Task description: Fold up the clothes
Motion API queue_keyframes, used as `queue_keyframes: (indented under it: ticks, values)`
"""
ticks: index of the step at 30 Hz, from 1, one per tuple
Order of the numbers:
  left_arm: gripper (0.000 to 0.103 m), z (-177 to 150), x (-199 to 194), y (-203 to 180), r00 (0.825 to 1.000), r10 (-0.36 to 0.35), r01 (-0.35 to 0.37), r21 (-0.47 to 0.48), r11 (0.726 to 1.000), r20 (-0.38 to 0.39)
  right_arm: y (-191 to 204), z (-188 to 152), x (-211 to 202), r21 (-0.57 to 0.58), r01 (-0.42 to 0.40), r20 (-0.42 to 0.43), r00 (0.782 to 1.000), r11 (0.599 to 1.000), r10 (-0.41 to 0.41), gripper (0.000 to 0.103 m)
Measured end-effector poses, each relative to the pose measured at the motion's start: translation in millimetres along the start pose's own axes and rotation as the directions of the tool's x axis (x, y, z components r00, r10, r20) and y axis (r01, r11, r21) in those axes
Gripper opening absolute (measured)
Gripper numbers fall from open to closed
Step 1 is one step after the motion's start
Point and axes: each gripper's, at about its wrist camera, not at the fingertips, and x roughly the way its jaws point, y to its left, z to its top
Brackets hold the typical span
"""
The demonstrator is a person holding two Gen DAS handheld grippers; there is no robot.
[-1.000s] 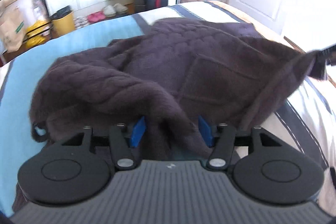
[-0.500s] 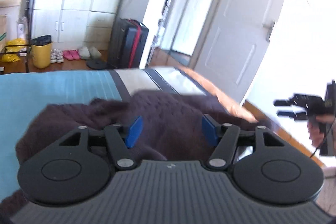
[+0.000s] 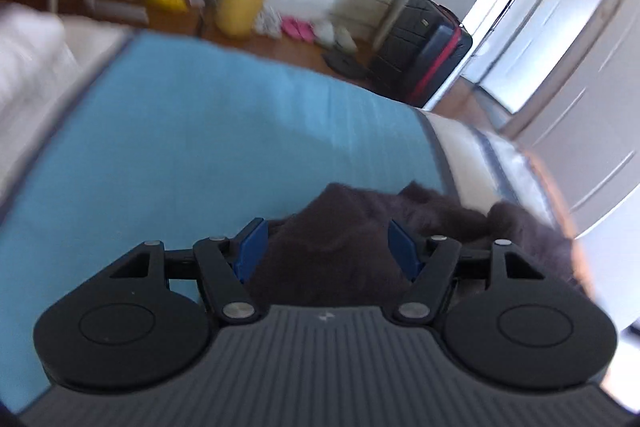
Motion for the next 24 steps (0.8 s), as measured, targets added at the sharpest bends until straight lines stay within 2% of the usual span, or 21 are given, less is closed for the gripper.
queue_keyframes:
  ticks: [1,2,3,6,7,8,9,12,13,14,15,17,18,21,22,24]
  values:
    - [0.069,5.3,8.3,2.2,0.999,0.039,-0.038,0.015,0.999,-0.014,8.8,-1.8,2.8,-0.051,0.003,-0.006,1.000,0.999,-0.003,0.069]
    - [0.069,7.7,16.7,-0.2,0.991,0.132,-0.131,0.065,0.989,-0.010,15.4,-4.0,4.9,-0.088,0.007,-0.014,1.000,0.996,-0.008,0.069]
    - [0.069,9.3,23.8,-1.0,0.981,0.191,-0.190,0.099,0.977,-0.009,21.7,-6.2,7.2,-0.123,0.010,-0.023,1.000,0.992,-0.013,0.069]
    - [0.071,5.9,34.2,12.3,0.996,0.069,-0.066,0.049,0.997,-0.064,28.2,-11.1,16.6,-0.159,0.007,-0.079,0.997,0.987,-0.020,0.069]
    - [0.072,4.6,37.5,17.8,0.996,0.017,-0.016,0.014,1.000,-0.087,29.6,-12.2,19.8,-0.166,0.008,-0.095,0.995,0.986,-0.024,0.069]
    - [0.074,2.9,40.5,26.2,0.990,-0.066,0.057,-0.070,0.996,-0.126,30.6,-12.9,22.6,-0.172,0.014,-0.104,0.994,0.985,-0.032,0.069]
    - [0.079,0.5,44.4,34.0,0.978,-0.138,0.114,-0.152,0.982,-0.158,30.8,-13.3,25.0,-0.171,0.018,-0.106,0.994,0.985,-0.036,0.069]
    - [0.084,-13.4,64.0,51.8,0.945,-0.233,0.145,-0.343,0.928,-0.230,31.1,-14.6,32.4,-0.165,0.030,-0.114,0.992,0.986,-0.049,0.069]
    - [0.082,-18.5,66.1,53.8,0.942,-0.247,0.151,-0.367,0.918,-0.229,30.3,-15.1,34.6,-0.157,0.031,-0.119,0.992,0.987,-0.050,0.069]
    - [0.074,-23.1,67.0,54.8,0.940,-0.257,0.160,-0.379,0.911,-0.222,30.3,-15.6,37.1,-0.155,0.034,-0.125,0.991,0.987,-0.054,0.069]
    - [0.049,-25.3,63.5,51.2,0.946,-0.253,0.171,-0.349,0.921,-0.204,30.3,-16.0,39.4,-0.153,0.038,-0.131,0.990,0.988,-0.059,0.069]
    - [0.017,-25.1,52.6,35.0,0.959,-0.216,0.171,-0.234,0.957,-0.184,31.5,-16.5,41.5,-0.162,0.052,-0.134,0.988,0.985,-0.074,0.069]
    - [0.017,-26.0,43.4,24.1,0.964,-0.208,0.178,-0.180,0.967,-0.164,32.7,-17.2,41.8,-0.167,0.058,-0.131,0.988,0.984,-0.081,0.069]
    - [0.017,-35.1,10.7,-10.3,0.962,-0.252,0.245,-0.072,0.967,-0.108,34.2,-17.3,37.8,-0.171,0.063,-0.117,0.990,0.983,-0.084,0.069]
    - [0.017,-40.3,-2.8,-21.8,0.947,-0.302,0.297,-0.058,0.953,-0.110,34.9,-16.0,34.4,-0.176,0.064,-0.107,0.991,0.982,-0.084,0.069]
    - [0.017,-57.4,-24.5,-44.7,0.906,-0.397,0.397,-0.031,0.917,-0.146,36.3,-13.3,27.5,-0.183,0.064,-0.087,0.993,0.981,-0.081,0.069]
